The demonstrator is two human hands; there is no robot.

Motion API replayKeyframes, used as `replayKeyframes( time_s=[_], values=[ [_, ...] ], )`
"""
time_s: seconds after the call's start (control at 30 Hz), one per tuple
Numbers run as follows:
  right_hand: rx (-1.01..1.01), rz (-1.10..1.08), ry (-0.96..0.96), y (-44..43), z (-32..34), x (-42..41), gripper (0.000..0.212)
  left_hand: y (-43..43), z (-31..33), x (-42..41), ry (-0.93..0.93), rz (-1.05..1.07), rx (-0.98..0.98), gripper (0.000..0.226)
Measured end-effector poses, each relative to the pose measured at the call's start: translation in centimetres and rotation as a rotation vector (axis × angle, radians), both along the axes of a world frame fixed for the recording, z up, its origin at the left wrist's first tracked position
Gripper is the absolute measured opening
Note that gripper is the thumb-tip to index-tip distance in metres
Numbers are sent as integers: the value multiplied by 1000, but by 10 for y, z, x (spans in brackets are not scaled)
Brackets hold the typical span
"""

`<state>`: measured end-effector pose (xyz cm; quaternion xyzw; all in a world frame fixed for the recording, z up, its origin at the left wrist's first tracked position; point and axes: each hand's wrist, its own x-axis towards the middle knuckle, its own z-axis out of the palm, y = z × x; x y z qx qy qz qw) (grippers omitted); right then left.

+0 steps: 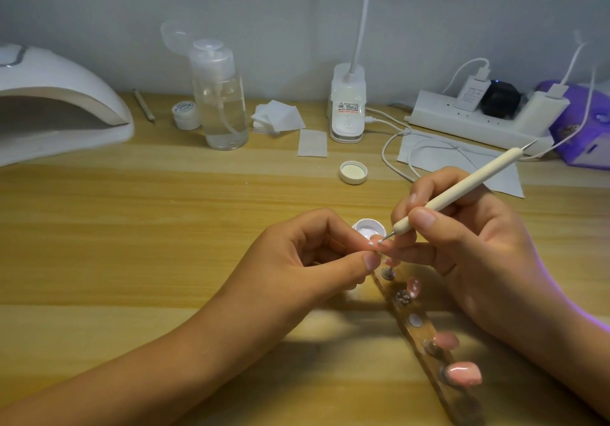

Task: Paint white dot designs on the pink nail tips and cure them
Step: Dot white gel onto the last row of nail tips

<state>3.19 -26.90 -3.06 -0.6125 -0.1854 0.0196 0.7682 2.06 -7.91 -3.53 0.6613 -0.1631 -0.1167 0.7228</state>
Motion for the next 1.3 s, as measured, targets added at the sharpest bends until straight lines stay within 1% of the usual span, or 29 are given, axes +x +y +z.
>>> replayKeyframes(
  time_s=[0.07, 0.13, 0.23, 0.27, 0.33, 0.4, 0.5, 0.6, 0.83, 0.93, 1.0, 1.1, 1.17, 1.2, 1.23, 1.3],
  values=[
    [18, -2, 1, 0, 1, -1, 5, 0, 0, 0, 0, 2, 3, 8],
    [34, -12, -19, -1, 3, -1, 7, 0, 0, 0, 2, 2, 2, 6],
    [0, -98, -101, -2, 6, 1, 10, 0, 0, 0, 2, -7, -18, 7],
    [-58, -154, -145, -2, 6, 2, 9, 0, 0, -1, 1, -8, -20, 7],
    [-249, -236, -242, -3, 3, 6, 8, 0, 1, -1, 1, -5, -20, 5],
    [-433, -253, -291, -3, -1, 8, 6, 0, 1, 0, 4, -2, -25, 6],
    [-609, -236, -332, -3, -4, 8, 7, 1, 1, 0, 4, 6, -41, 12],
    [-689, -207, -367, -2, -5, 6, 10, 1, 1, 0, 8, 8, -58, 14],
    [-711, -197, -308, 0, -4, 9, 6, 2, 0, 1, 26, 16, -50, 19],
    [-667, -204, -307, 1, -3, 7, 6, 1, 0, 0, 30, 16, -65, 17],
    [-571, -244, -301, 0, -2, 6, 5, 0, 1, 1, 42, 20, -83, 16],
    [-290, -281, -166, -2, 1, 8, 3, 0, 1, 1, 58, 19, -85, 14],
    [-85, -254, -46, -2, 3, 8, 2, 1, 1, 0, 68, 17, -87, 10],
    [-4, -232, -3, -3, 3, 9, 7, 1, 2, 0, 68, 12, -88, 9],
    [55, -205, 34, -2, 4, 8, 10, 0, 2, 0, 63, 6, -87, 9],
    [109, -146, 84, -1, 6, 7, 12, 0, 2, 1, 60, 6, -83, 8]
  ],
)
